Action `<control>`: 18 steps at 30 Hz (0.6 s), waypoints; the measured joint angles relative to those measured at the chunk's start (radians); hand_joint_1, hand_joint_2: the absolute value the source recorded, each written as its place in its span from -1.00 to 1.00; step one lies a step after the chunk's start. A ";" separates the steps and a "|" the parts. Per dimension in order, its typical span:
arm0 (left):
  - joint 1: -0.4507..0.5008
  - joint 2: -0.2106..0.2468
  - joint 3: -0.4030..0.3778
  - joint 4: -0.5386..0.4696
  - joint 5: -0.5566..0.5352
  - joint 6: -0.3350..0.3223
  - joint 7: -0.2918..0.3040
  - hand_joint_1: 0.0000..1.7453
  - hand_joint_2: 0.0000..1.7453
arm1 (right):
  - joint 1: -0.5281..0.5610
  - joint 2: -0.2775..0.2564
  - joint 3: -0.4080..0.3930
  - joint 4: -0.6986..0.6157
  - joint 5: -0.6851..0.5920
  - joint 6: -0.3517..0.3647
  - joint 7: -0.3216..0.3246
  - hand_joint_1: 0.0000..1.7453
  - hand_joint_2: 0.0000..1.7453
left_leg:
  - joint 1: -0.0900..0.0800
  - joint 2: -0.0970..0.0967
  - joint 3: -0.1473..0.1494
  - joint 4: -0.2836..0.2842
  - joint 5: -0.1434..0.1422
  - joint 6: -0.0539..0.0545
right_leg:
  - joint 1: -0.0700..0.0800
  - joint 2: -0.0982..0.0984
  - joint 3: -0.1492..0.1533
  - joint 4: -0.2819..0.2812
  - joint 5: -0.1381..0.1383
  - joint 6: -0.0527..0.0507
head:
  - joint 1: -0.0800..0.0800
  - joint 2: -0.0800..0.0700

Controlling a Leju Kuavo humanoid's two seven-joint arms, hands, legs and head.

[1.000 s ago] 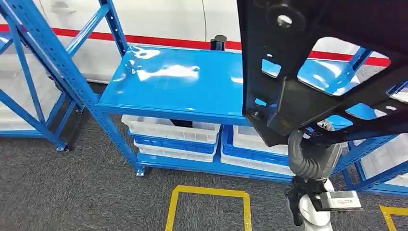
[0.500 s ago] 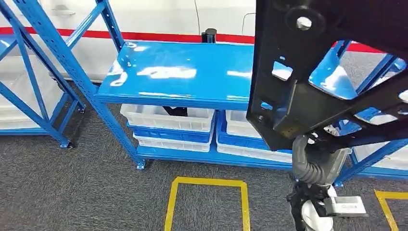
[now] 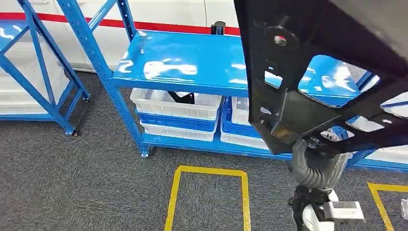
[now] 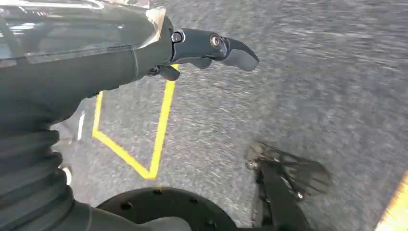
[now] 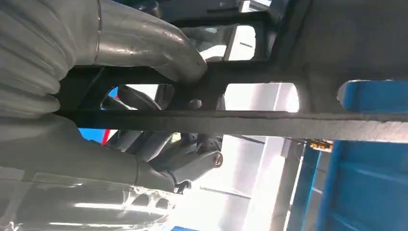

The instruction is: Take the parts from the cabinet and place them on the table.

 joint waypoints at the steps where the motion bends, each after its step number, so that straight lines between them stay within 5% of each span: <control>1: 0.000 0.000 0.000 0.000 0.000 0.000 0.003 -1.00 1.00 | 0.000 0.000 0.000 0.000 -0.001 0.000 0.000 1.00 1.00 | -0.003 0.002 -0.017 0.001 0.013 0.002 | 0.000 0.000 -0.015 0.075 -0.038 -0.001 | 0.000 0.000; 2: -0.001 -0.001 0.000 0.000 0.000 0.003 0.009 -1.00 1.00 | 0.001 -0.001 0.000 0.000 -0.001 0.003 0.000 1.00 1.00 | -0.006 0.003 -0.032 0.003 0.025 0.002 | 0.000 0.000 -0.023 0.136 -0.051 0.004 | 0.001 0.000; 4: -0.001 -0.003 0.000 0.000 0.000 0.014 0.016 -1.00 1.00 | 0.001 -0.001 0.000 0.000 -0.001 0.006 0.001 1.00 1.00 | -0.009 0.006 -0.067 0.006 0.049 0.001 | 0.000 0.000 0.013 0.145 -0.004 0.027 | 0.000 0.000; 6: -0.002 -0.003 0.000 0.000 0.000 0.018 0.019 -1.00 1.00 | 0.001 -0.002 0.000 -0.001 -0.001 0.006 0.001 1.00 1.00 | -0.009 0.005 -0.100 0.016 0.069 -0.004 | 0.000 0.000 0.126 0.001 0.051 0.041 | 0.000 0.000; 8: -0.004 -0.003 -0.001 0.000 -0.001 0.019 0.024 -1.00 1.00 | -0.001 -0.003 0.000 -0.004 0.001 0.006 0.004 1.00 1.00 | -0.014 0.003 -0.116 0.030 0.083 -0.014 | 0.010 0.000 0.257 -0.189 -0.001 0.020 | 0.001 0.000; 11: -0.004 -0.002 -0.002 0.000 -0.008 0.021 0.027 -1.00 1.00 | 0.000 -0.006 0.000 -0.007 -0.001 0.002 0.004 1.00 1.00 | -0.009 0.004 -0.116 0.025 0.110 -0.029 | 0.018 0.002 0.236 -0.187 0.002 0.002 | -0.003 0.000; 12: -0.002 0.001 -0.002 0.000 -0.009 0.021 0.029 -1.00 1.00 | 0.004 -0.007 -0.001 -0.006 -0.002 0.001 0.005 1.00 1.00 | -0.011 0.002 -0.120 0.026 0.116 -0.036 | 0.004 0.001 0.228 -0.191 0.015 -0.014 | -0.006 0.000; 13: -0.002 0.002 -0.002 0.000 -0.010 0.022 0.031 -1.00 1.00 | 0.005 -0.007 -0.001 -0.006 -0.003 0.000 0.005 1.00 1.00 | -0.003 -0.004 -0.131 0.039 0.087 -0.042 | -0.001 -0.003 0.219 -0.190 0.025 -0.021 | -0.005 0.000; 15: -0.002 0.002 -0.002 0.000 -0.011 0.023 0.036 -1.00 1.00 | 0.009 -0.007 -0.001 -0.007 -0.008 -0.003 0.005 1.00 1.00 | 0.002 -0.004 -0.158 0.146 -0.053 -0.054 | 0.002 -0.003 0.192 -0.190 0.049 -0.039 | -0.015 0.000; 16: -0.002 0.004 -0.003 0.000 -0.014 0.025 0.037 -1.00 1.00 | 0.011 -0.008 -0.001 -0.010 -0.010 -0.005 0.005 1.00 1.00 | 0.006 -0.005 -0.172 0.224 -0.110 -0.059 | 0.004 -0.003 0.178 -0.190 0.061 -0.038 | -0.013 0.000; 17: -0.002 0.005 -0.003 0.000 -0.016 0.025 0.039 -1.00 1.00 | 0.012 -0.008 -0.002 -0.010 -0.011 -0.008 0.005 1.00 1.00 | 0.008 -0.005 -0.184 0.295 -0.133 -0.062 | 0.006 -0.003 0.169 -0.187 0.073 -0.038 | -0.014 0.000; 18: -0.002 0.006 -0.003 0.000 -0.019 0.026 0.042 -1.00 1.00 | 0.015 -0.009 -0.002 -0.012 -0.012 -0.010 0.005 1.00 1.00 | 0.009 -0.005 -0.183 0.335 -0.122 -0.063 | 0.006 -0.003 0.153 -0.184 0.083 -0.036 | -0.013 0.000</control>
